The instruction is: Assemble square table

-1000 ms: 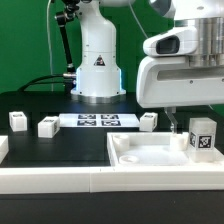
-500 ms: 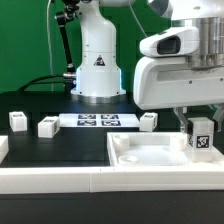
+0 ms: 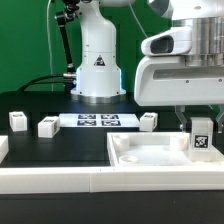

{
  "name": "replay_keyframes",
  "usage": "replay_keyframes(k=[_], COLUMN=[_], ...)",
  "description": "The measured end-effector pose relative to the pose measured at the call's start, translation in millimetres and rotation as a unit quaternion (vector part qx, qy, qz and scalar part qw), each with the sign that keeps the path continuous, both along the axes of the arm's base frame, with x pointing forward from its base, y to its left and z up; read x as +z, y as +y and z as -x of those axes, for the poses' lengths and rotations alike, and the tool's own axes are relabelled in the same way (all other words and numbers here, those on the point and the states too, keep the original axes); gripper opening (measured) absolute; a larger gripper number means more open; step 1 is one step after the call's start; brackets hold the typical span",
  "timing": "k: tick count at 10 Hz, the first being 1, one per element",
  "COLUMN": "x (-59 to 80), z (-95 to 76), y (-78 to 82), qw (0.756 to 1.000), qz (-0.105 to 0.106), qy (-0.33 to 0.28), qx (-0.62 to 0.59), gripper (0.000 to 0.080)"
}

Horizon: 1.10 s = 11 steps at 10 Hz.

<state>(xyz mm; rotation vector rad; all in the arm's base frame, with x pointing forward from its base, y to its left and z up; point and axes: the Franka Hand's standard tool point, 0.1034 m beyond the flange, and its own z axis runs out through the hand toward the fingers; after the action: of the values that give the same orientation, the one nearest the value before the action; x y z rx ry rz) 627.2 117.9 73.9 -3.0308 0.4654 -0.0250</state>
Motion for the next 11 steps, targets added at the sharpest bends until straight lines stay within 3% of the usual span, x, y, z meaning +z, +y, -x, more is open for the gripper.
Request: replay_keyframes(k=[5,9,10,11], x=[-0.7,-0.9,1.1,6.4], z=[0.0,0.5,0.0,1.2], y=[-13.3,-18.4,-17.9,-18.0], qw=[0.987,0.985,0.988,0.991], qz=[0.007,0.013,0.013,0.012], qy=[0.008,0.01,0.008,0.005], qx=[-0.16,-0.171,-0.154,-0.132], gripper=[0.0298,0.0301,0.0475,0.0475])
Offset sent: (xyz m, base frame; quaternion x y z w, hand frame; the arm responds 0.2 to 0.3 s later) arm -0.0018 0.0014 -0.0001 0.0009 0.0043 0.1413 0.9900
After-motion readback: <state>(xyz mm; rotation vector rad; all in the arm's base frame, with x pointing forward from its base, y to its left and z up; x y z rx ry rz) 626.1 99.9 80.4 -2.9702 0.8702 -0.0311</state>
